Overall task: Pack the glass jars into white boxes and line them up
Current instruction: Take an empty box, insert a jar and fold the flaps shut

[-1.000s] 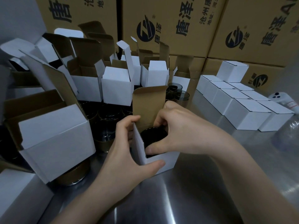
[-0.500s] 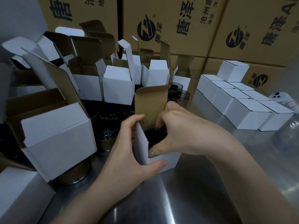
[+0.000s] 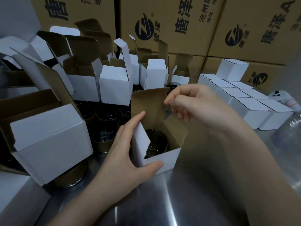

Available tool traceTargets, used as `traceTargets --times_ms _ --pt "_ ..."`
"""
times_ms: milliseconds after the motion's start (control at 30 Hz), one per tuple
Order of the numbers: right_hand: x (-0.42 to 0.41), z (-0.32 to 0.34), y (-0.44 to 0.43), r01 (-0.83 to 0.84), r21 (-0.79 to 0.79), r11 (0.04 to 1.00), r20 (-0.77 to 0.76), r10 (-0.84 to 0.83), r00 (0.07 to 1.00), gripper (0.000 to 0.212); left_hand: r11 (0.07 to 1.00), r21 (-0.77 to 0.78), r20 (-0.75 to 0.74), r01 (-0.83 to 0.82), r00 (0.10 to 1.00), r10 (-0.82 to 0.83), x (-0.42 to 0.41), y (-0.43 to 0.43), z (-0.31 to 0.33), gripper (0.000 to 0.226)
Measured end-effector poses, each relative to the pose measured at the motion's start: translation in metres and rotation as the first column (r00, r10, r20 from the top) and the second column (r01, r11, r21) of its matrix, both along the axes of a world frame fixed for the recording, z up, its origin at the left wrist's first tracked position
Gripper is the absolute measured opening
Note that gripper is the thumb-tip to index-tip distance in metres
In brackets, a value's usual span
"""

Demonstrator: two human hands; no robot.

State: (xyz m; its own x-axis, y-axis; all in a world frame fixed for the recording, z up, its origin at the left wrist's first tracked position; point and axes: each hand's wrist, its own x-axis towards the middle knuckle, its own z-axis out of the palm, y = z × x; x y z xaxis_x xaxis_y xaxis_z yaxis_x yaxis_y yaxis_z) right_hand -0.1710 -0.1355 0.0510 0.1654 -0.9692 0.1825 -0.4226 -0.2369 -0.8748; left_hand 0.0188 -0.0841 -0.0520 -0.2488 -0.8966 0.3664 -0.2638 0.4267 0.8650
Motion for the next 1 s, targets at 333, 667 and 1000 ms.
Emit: traceTargets --times_ms 333,667,1000 --pt "-0.031 -0.019 -0.026 -0.316 0.41 0.855 0.139 0.284 0.949 0.047 0.992 0.097 -0.192 0.075 0.98 -0.055 -0.002 -0.007 0.001 0.056" --pt "-0.023 -0.026 -0.029 -0.383 0.414 0.826 0.091 0.381 0.92 0.04 0.987 0.136 -0.301 0.091 0.952 -0.046 -0.002 -0.001 0.005 0.037" --pt "-0.016 -0.028 -0.025 -0.364 0.354 0.861 0.006 0.387 0.922 0.034 0.991 0.105 -0.377 0.079 0.925 -0.034 -0.002 -0.002 0.01 0.068"
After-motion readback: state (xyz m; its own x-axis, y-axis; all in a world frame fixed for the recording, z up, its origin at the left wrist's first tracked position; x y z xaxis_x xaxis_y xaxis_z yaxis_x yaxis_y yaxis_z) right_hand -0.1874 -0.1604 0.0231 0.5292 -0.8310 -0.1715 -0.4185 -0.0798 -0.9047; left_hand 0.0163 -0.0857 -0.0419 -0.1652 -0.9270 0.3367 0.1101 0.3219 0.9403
